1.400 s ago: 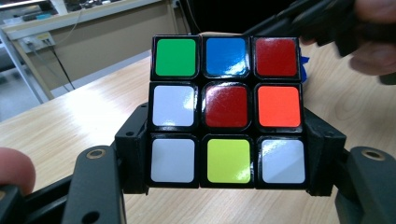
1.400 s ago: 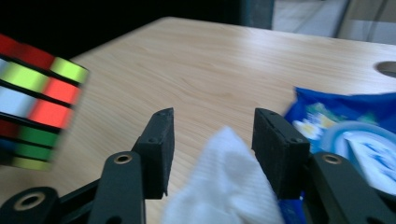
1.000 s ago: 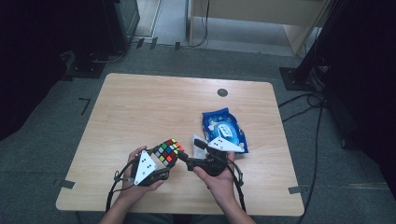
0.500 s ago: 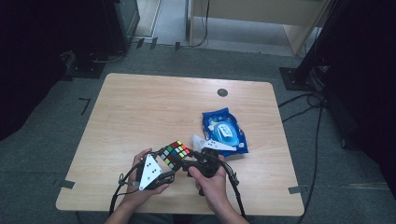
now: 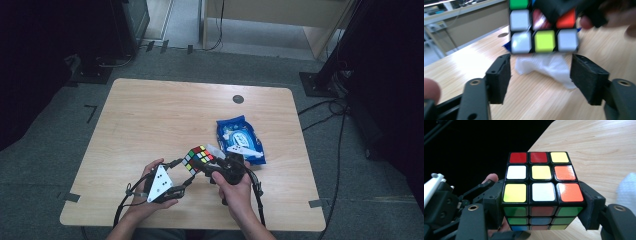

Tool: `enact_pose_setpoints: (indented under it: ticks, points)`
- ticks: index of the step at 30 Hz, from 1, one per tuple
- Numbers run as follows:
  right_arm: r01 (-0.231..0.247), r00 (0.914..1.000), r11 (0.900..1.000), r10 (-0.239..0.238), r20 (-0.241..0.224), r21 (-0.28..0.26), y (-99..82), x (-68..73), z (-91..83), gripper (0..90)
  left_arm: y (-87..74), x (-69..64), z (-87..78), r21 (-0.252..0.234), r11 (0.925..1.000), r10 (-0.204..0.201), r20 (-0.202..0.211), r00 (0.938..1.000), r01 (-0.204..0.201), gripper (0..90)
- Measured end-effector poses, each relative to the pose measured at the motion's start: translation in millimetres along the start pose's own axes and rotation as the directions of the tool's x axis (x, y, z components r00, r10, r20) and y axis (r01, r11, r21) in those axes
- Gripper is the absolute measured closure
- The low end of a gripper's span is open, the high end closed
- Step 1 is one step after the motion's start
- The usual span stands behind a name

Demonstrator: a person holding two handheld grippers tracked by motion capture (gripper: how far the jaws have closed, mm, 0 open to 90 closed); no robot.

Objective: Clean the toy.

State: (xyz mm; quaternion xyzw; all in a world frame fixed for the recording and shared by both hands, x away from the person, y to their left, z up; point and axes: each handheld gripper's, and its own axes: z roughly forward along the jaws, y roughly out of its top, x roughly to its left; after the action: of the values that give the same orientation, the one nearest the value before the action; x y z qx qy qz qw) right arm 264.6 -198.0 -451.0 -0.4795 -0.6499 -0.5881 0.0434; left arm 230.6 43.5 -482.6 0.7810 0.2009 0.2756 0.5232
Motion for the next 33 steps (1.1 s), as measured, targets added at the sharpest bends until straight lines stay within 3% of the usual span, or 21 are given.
enact_pose_setpoints:
  ticks: [10,13,14,21,25,28,33]
  points:
    - [0.043,0.9986,0.9948,-0.040,-0.035,0.092,4.9,4.3,0.1,34.4,-1.2,4.1,-0.8,0.011,0.9999,0.007,-0.030,0.9995,-0.007,36.7]
    - [0.049,0.9984,0.9937,-0.046,-0.034,0.100,4.6,5.8,1.3,34.4,-0.3,1.9,-0.5,0.020,0.9996,0.020,-0.028,0.9994,-0.019,35.5]
    - [0.064,0.9976,0.9923,-0.061,-0.033,0.106,4.5,6.6,2.0,34.4,0.5,-0.8,0.2,0.025,0.9990,0.039,-0.048,0.9981,-0.038,34.8]
    - [0.066,0.9975,0.9909,-0.062,-0.033,0.117,5.0,5.8,1.7,34.3,2.4,-4.8,1.7,0.031,0.9985,0.047,-0.054,0.9975,-0.045,33.1]
    - [0.068,0.9974,0.9891,-0.064,-0.035,0.131,3.9,6.1,2.9,34.2,4.9,-8.2,2.3,0.019,0.9986,0.050,-0.042,0.9979,-0.049,28.3]
    - [0.091,0.9956,0.9817,-0.086,-0.038,0.167,-1.1,10.6,9.3,34.2,10.2,-11.6,3.1,0.007,0.9984,0.056,-0.041,0.9976,-0.056,19.8]
    - [0.101,0.9948,0.9771,-0.097,-0.028,0.187,-3.6,13.2,12.9,34.2,8.6,-10.2,2.6,0.013,0.9979,0.063,-0.034,0.9974,-0.063,17.7]
